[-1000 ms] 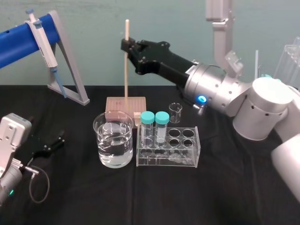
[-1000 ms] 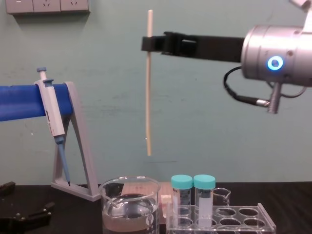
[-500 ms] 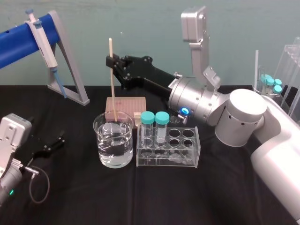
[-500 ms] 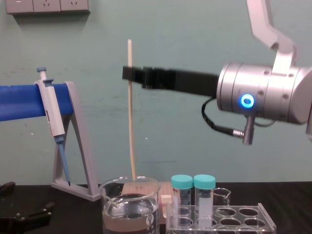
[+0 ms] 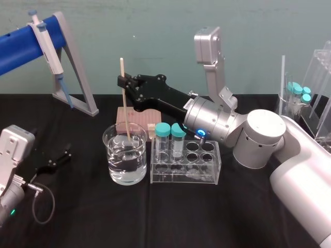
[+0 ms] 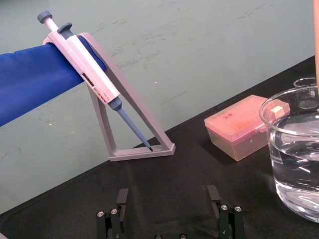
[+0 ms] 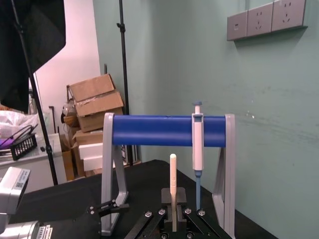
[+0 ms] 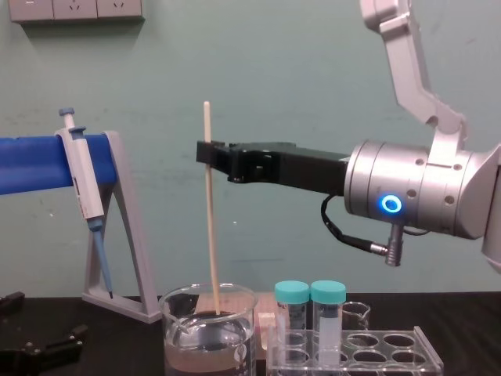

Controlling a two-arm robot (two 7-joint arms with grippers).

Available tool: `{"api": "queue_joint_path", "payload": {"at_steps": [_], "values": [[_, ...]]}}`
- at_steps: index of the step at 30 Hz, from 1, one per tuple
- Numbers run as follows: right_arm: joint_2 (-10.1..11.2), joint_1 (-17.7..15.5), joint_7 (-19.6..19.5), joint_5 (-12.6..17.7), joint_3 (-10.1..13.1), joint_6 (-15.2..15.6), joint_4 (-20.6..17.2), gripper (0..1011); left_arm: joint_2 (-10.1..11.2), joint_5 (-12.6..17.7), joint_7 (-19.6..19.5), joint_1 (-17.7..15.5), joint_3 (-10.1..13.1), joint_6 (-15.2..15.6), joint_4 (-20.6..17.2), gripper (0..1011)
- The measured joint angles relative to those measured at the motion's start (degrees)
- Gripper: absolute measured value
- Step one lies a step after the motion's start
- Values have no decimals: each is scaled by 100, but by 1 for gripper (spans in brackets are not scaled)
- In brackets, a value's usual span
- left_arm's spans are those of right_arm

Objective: Hold the thermometer with one hand and immerse one end into the beaker, then reinsert it into the test tube rack.

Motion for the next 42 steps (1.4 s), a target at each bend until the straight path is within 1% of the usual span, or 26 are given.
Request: {"api": "queue_joint_path", "payload": {"at_steps": [23, 42], "values": [[-257, 88, 45, -246, -18, -78, 394, 52, 0, 0, 0, 0, 0, 0, 0, 1004], [-403, 127, 110, -416, -20, -170, 733, 52, 0, 0, 0, 0, 0, 0, 0, 1004]]}}
